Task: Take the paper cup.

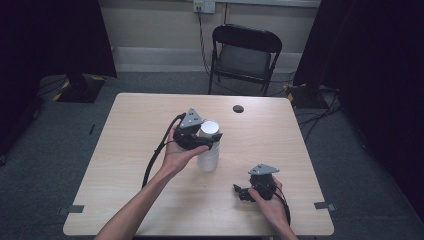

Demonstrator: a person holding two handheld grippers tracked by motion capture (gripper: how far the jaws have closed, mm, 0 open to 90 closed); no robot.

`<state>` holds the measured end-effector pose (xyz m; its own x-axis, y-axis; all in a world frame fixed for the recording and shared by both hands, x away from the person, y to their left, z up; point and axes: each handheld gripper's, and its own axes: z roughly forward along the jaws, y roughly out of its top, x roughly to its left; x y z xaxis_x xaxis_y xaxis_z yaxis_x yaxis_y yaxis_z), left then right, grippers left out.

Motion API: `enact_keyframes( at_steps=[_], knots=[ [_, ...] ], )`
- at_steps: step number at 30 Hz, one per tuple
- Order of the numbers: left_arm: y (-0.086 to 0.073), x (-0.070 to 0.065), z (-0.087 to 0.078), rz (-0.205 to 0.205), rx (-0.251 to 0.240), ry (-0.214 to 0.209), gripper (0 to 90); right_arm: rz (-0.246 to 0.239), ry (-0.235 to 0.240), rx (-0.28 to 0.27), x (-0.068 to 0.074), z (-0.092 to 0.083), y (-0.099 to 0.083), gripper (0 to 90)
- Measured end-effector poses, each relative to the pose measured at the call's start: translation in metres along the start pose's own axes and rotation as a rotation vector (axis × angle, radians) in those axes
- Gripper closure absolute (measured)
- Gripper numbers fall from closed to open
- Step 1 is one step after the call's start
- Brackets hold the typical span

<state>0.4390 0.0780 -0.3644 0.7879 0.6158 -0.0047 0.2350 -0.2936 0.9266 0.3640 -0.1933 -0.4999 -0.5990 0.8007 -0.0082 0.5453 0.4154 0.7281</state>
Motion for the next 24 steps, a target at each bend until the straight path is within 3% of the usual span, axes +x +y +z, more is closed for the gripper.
enact_keyframes(
  at_steps=[3,8,18,22,24],
  knots=[
    [0.0,0.004,-0.001,-0.033,-0.016,-0.012,32.0,0.0,0.0,0.0,0.0,0.0,0.0,10.0],
    [0.002,0.005,-0.002,-0.05,-0.021,-0.023,32.3,0.0,0.0,0.0,0.0,0.0,0.0,10.0],
    [0.013,0.003,-0.008,-0.021,-0.027,-0.011,32.6,0.0,0.0,0.0,0.0,0.0,0.0,10.0],
    [0.016,0.002,-0.008,-0.036,-0.03,-0.021,32.7,0.0,0.0,0.0,0.0,0.0,0.0,10.0],
    [0.017,0.001,-0.008,-0.018,-0.03,-0.012,32.8,0.0,0.0,0.0,0.0,0.0,0.0,10.0]
  ],
)
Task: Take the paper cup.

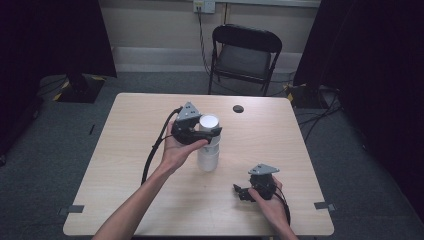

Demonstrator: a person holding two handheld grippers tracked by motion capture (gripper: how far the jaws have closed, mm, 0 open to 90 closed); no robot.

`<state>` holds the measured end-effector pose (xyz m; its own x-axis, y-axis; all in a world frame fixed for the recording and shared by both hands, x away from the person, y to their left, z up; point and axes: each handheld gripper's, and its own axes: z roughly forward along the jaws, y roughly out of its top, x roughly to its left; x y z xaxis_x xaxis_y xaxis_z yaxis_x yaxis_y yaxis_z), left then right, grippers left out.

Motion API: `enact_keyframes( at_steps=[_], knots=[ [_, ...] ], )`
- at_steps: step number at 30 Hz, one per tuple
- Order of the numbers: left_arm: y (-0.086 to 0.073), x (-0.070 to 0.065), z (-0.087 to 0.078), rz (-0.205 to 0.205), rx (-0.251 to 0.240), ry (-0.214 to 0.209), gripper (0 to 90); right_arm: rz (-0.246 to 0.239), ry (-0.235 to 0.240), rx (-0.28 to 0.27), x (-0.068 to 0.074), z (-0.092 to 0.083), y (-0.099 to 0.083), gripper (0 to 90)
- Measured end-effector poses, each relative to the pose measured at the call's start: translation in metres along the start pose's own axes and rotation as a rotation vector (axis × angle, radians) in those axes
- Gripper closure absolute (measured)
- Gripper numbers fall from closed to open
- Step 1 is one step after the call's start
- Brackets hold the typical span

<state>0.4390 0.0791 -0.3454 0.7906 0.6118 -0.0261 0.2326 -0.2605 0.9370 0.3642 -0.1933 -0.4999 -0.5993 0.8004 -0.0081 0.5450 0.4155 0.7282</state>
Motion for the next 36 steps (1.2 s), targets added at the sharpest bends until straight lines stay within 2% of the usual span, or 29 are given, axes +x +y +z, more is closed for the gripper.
enact_keyframes(
  at_steps=[2,11,19,24,27,29,33,36],
  knots=[
    [0.002,0.001,-0.001,-0.01,-0.009,0.003,32.8,0.0,0.0,0.0,0.0,0.0,0.0,10.0],
    [0.015,0.002,-0.013,0.013,-0.036,0.017,33.2,0.0,0.0,0.0,0.0,0.0,0.0,10.0],
    [0.02,0.006,-0.017,-0.024,-0.059,0.019,33.6,0.0,0.0,0.0,0.0,0.0,0.0,10.0],
    [0.025,0.005,-0.02,-0.007,-0.064,0.009,33.8,0.0,0.0,0.0,0.0,0.0,0.0,10.0],
    [0.029,0.005,-0.023,-0.01,-0.08,0.014,33.9,0.0,0.0,0.0,0.0,0.0,0.0,10.0],
    [0.032,0.005,-0.024,-0.004,-0.073,0.018,34.0,0.0,0.0,0.0,0.0,0.0,0.0,10.0],
    [0.033,0.004,-0.025,0.027,-0.067,0.021,33.8,0.0,0.0,0.0,0.0,0.0,0.0,10.0],
    [0.035,0.005,-0.029,0.02,-0.08,0.016,33.9,0.0,0.0,0.0,0.0,0.0,0.0,10.0]
  ],
)
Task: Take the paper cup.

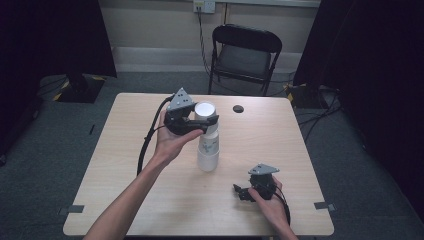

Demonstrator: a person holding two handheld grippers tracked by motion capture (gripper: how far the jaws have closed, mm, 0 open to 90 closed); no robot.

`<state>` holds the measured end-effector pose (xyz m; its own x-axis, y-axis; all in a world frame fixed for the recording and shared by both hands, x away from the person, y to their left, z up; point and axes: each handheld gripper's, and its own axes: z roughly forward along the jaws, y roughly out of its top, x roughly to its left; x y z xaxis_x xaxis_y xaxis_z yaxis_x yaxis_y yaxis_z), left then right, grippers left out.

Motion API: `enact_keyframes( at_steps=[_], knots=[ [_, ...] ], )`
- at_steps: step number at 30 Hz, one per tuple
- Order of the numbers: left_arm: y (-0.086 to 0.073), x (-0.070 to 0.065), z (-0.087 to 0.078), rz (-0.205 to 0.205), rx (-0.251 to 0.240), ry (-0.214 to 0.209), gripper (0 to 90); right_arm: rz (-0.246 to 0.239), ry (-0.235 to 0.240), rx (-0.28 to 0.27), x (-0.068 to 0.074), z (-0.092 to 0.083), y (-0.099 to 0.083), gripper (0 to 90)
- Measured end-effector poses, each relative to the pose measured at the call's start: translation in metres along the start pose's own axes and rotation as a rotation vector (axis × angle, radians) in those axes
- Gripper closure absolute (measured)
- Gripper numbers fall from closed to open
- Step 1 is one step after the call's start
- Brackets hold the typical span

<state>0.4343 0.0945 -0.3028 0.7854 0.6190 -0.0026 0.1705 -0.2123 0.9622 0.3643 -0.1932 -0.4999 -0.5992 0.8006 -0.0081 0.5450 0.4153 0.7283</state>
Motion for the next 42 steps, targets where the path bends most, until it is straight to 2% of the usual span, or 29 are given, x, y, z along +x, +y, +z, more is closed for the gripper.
enact_keyframes(
  at_steps=[7,12,13,15,18,23,28,32,36,40,42],
  knots=[
    [0.004,0.008,-0.017,-0.018,-0.029,0.014,34.3,0.0,0.0,0.0,0.0,0.0,0.0,10.0],
    [0.005,0.015,-0.03,-0.033,-0.044,0.003,35.0,0.0,-0.001,0.0,0.0,0.0,0.0,10.0],
    [0.004,0.017,-0.033,-0.043,-0.04,-0.01,35.4,0.0,0.0,0.0,0.0,0.0,0.0,10.0],
    [0.001,0.021,-0.041,-0.061,-0.035,0.001,35.5,0.0,0.0,0.0,0.0,0.0,0.0,10.0],
    [-0.004,0.026,-0.047,-0.091,-0.044,-0.007,35.5,0.0,0.0,0.0,0.0,0.0,0.0,10.0],
    [-0.025,0.027,-0.052,-0.097,0.002,-0.005,35.4,0.0,0.0,0.0,0.0,0.0,0.0,10.0],
    [-0.049,0.027,-0.06,-0.124,0.037,-0.014,35.1,0.0,0.0,0.0,0.0,0.0,0.0,10.0],
    [-0.06,0.025,-0.068,-0.167,0.031,-0.048,35.0,0.001,-0.001,0.001,0.0,0.0,0.0,10.1],
    [-0.072,0.019,-0.076,-0.18,0.034,-0.069,35.0,0.0,0.0,-0.003,0.0,0.0,0.0,11.5],
    [-0.083,0.015,-0.084,-0.216,0.036,-0.059,35.1,0.0,-0.012,-0.006,0.001,-0.003,0.001,19.0],
    [-0.089,0.014,-0.088,-0.23,0.04,-0.072,35.1,-0.008,-0.018,-0.008,0.002,-0.003,0.001,19.1]
  ],
)
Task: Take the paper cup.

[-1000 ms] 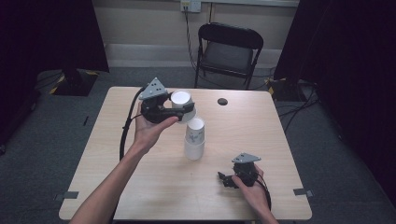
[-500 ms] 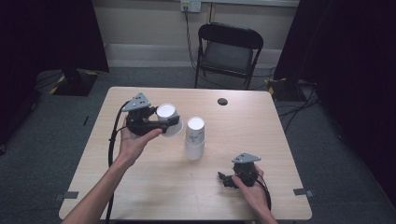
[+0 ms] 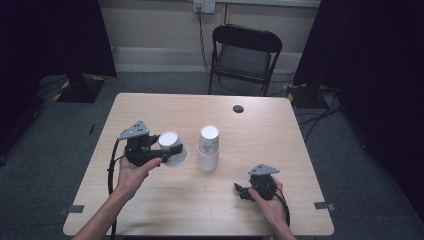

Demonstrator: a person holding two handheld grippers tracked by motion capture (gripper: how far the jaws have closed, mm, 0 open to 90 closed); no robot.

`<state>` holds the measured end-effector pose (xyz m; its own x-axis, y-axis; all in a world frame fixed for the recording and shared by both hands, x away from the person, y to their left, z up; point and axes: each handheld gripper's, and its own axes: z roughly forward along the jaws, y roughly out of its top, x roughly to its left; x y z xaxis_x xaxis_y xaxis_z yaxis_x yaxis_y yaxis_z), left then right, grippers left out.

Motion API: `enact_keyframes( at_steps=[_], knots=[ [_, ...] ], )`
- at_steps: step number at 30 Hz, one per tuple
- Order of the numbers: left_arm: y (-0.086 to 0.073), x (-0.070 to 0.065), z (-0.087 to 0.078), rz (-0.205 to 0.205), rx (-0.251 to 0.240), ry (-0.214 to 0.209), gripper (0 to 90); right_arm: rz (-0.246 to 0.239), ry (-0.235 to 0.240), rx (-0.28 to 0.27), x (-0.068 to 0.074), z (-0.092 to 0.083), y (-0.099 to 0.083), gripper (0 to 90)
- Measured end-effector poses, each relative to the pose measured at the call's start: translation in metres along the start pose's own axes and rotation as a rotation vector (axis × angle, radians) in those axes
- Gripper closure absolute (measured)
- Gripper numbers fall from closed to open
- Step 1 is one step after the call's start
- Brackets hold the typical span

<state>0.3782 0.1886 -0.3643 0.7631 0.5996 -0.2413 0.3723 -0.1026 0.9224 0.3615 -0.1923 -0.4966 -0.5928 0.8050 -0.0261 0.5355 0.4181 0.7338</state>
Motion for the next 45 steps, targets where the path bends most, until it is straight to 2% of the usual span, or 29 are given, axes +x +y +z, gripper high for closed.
enact_keyframes(
  at_steps=[7,9,16,19,21,23,24,28,34,36,38,41,45],
  knots=[
    [-0.021,-0.001,-0.008,-0.033,0.003,-0.018,35.1,-0.002,0.005,-0.033,0.007,-0.009,0.003,22.1],
    [-0.027,0.0,-0.009,-0.071,-0.001,-0.033,35.2,-0.014,0.006,-0.041,0.011,-0.012,0.004,23.5],
    [-0.034,-0.006,-0.01,-0.112,0.002,-0.041,35.2,-0.079,0.063,-0.11,0.033,-0.024,0.011,27.1],
    [-0.036,-0.01,-0.009,-0.112,0.013,-0.053,35.2,-0.102,0.105,-0.15,0.044,-0.029,0.016,27.1],
    [-0.039,-0.012,-0.008,-0.127,0.013,-0.066,35.2,-0.109,0.137,-0.174,0.05,-0.031,0.018,27.6],
    [-0.039,-0.014,-0.007,-0.134,0.017,-0.068,35.2,-0.118,0.184,-0.2,0.057,-0.034,0.022,31.7],
    [-0.038,-0.016,-0.007,-0.129,0.015,-0.072,35.1,-0.125,0.192,-0.21,0.059,-0.034,0.024,32.2],
    [-0.032,-0.02,-0.005,-0.156,0.001,-0.111,35.1,-0.156,0.226,-0.245,0.07,-0.035,0.033,35.1],
    [-0.032,-0.026,-0.002,-0.169,0.009,-0.144,35.2,-0.184,0.28,-0.291,0.082,-0.033,0.051,45.9],
    [-0.033,-0.026,0.0,-0.169,0.019,-0.153,35.1,-0.199,0.297,-0.296,0.088,-0.031,0.056,47.8],
    [-0.034,-0.026,0.0,-0.173,0.021,-0.161,35.1,-0.193,0.323,-0.293,0.095,-0.028,0.06,48.4],
    [-0.032,-0.026,-0.001,-0.177,0.015,-0.171,35.2,-0.205,0.331,-0.297,0.103,-0.024,0.065,51.6],
    [-0.032,-0.027,-0.002,-0.176,0.016,-0.177,35.1,-0.204,0.326,-0.324,0.106,-0.022,0.07,55.3]
  ],
)
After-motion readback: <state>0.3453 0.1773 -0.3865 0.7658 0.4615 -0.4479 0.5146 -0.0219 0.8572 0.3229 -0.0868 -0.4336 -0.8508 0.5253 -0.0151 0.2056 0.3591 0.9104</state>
